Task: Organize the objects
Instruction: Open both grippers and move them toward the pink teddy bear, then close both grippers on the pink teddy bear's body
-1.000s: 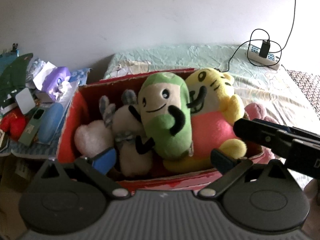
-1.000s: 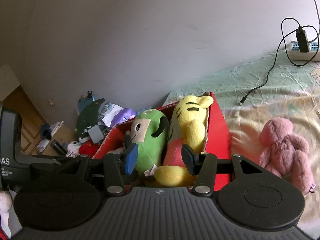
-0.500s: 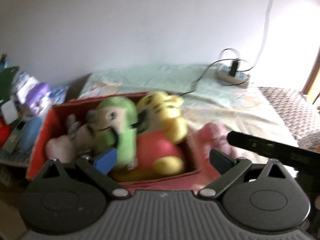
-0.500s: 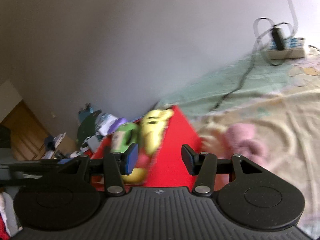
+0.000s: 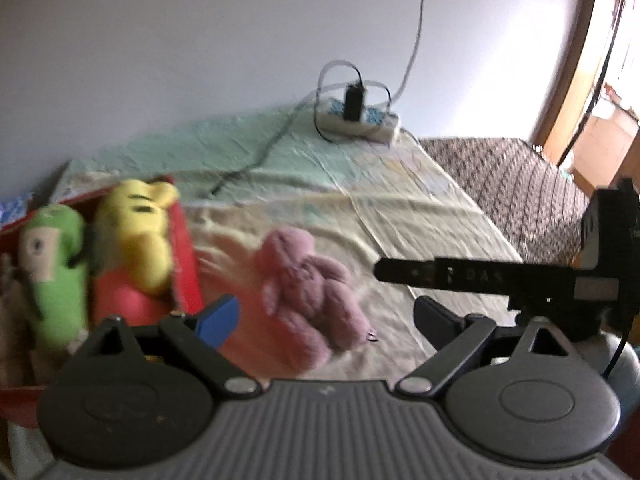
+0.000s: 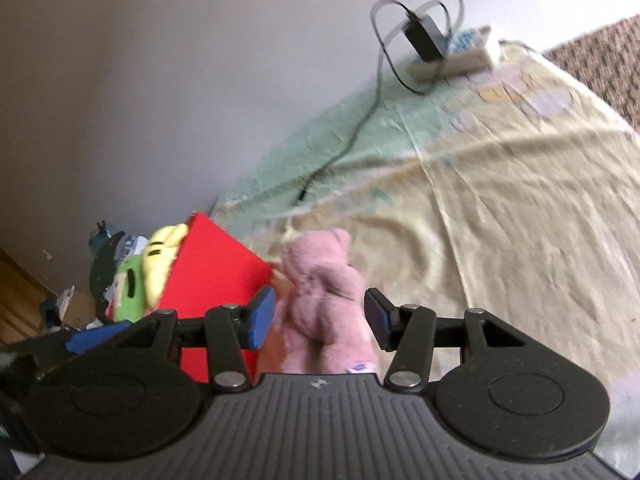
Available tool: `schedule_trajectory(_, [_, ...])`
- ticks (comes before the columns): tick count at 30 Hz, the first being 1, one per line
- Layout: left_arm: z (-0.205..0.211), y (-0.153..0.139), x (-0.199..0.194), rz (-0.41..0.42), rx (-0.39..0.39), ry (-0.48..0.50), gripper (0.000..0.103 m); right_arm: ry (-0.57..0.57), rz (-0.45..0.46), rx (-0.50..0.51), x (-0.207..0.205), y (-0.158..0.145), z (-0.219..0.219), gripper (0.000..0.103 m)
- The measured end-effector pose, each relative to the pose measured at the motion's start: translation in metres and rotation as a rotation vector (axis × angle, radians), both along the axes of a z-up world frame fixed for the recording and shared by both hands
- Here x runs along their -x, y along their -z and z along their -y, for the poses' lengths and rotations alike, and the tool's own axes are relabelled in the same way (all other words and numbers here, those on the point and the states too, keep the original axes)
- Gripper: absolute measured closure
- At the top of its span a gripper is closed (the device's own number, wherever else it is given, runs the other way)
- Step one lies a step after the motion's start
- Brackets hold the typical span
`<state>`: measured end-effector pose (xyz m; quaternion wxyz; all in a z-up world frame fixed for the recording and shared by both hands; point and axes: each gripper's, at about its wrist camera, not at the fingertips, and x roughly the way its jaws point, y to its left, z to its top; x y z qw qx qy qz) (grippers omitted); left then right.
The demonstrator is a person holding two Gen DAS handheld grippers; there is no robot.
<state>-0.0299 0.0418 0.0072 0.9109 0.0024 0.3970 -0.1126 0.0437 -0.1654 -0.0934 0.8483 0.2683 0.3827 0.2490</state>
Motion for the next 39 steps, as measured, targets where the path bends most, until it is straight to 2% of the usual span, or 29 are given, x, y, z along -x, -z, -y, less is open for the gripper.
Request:
schedule_trajectory(6, [0.026, 0.034, -0.027, -0.080, -0.033, 0.004, 0.009, -0.018, -0.055, -0.004, -0.015, 0.017, 0.006, 0.048])
schedule_trajectory(12, [0.028, 0.071, -0.047, -0.174, -0.061, -0.018, 0.013, -0.081, -0.091, -0.023, -0.032, 0.031, -0.001, 0.048])
schedule_trajectory(21, [0.012, 0.103, -0.070, -0.275, 0.002, -0.056, 0.021, -0.156, -0.144, -0.024, -0.052, 0.053, -0.022, 0.049])
schedule_trajectory(24, [0.008, 0.107, -0.075, -0.291, 0.044, -0.054, 0.021, -0.181, -0.170, -0.026, -0.055, 0.059, -0.029, 0.053])
schedule_trajectory(25, [0.008, 0.108, -0.077, -0.291, 0.047, -0.050, 0.022, -0.187, -0.180, -0.027, -0.056, 0.061, -0.031, 0.060])
schedule_trajectory(28, [0.009, 0.107, -0.076, -0.286, 0.051, -0.035, 0.025, -0.190, -0.179, -0.012, -0.055, 0.060, -0.033, 0.064])
schedule_trajectory(31, [0.007, 0.104, -0.075, -0.284, 0.064, -0.028, 0.028, -0.192, -0.182, 0.007, -0.053, 0.058, -0.030, 0.074])
schedule_trajectory(39, [0.015, 0.096, -0.055, -0.285, 0.108, 0.046, 0.029, -0.189, -0.193, 0.027, -0.030, 0.047, -0.014, 0.075])
